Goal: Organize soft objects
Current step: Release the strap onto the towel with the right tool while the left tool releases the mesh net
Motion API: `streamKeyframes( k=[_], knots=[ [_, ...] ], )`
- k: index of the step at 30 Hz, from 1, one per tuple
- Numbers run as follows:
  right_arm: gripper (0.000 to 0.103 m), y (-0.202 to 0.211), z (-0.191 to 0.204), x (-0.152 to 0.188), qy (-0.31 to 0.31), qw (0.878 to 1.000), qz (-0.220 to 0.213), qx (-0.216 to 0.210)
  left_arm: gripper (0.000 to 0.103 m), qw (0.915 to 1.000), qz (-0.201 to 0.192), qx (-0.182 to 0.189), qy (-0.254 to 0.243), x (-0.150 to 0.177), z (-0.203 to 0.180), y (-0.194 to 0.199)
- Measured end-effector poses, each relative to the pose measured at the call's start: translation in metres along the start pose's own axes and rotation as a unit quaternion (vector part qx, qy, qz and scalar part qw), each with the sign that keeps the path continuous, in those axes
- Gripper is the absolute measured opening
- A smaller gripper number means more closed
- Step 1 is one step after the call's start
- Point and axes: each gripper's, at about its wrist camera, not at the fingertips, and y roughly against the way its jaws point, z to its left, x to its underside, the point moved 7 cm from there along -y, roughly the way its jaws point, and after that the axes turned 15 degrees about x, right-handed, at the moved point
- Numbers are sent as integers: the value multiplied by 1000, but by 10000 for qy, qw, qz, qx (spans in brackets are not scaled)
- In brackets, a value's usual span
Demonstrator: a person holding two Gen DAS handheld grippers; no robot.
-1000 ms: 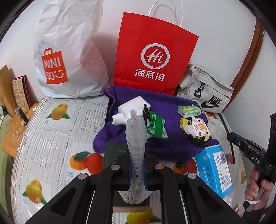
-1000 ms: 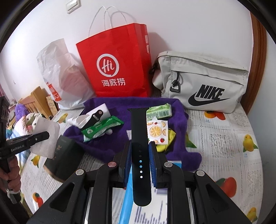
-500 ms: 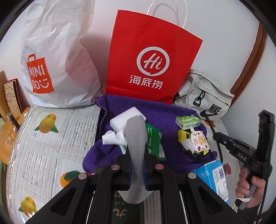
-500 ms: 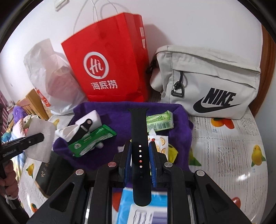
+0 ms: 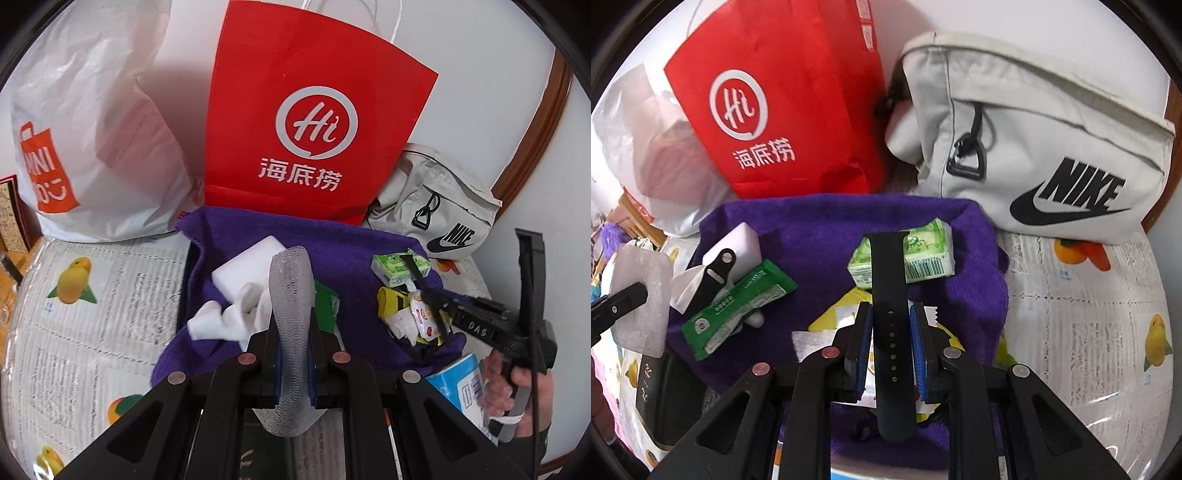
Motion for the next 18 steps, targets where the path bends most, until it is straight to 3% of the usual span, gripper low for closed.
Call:
streamKeyframes(
  k=[4,6,11,18],
  knots=[
    [24,-3,-2,0,-39,10000,47,-73,10,9999,106,129,-24,-2,-6,-12],
    [39,0,-5,-1,-38,10000,-38,-8,10,9996,176,210,-33,-3,-9,-21],
    [50,16,-9,-2,-61,9996,-272,-39,10,9990,312,327,-17,-4,-14,-38],
    [52,34,-16,11,-47,9987,-501,11,10,9972,548,496,73,-5,-18,-67]
  ],
)
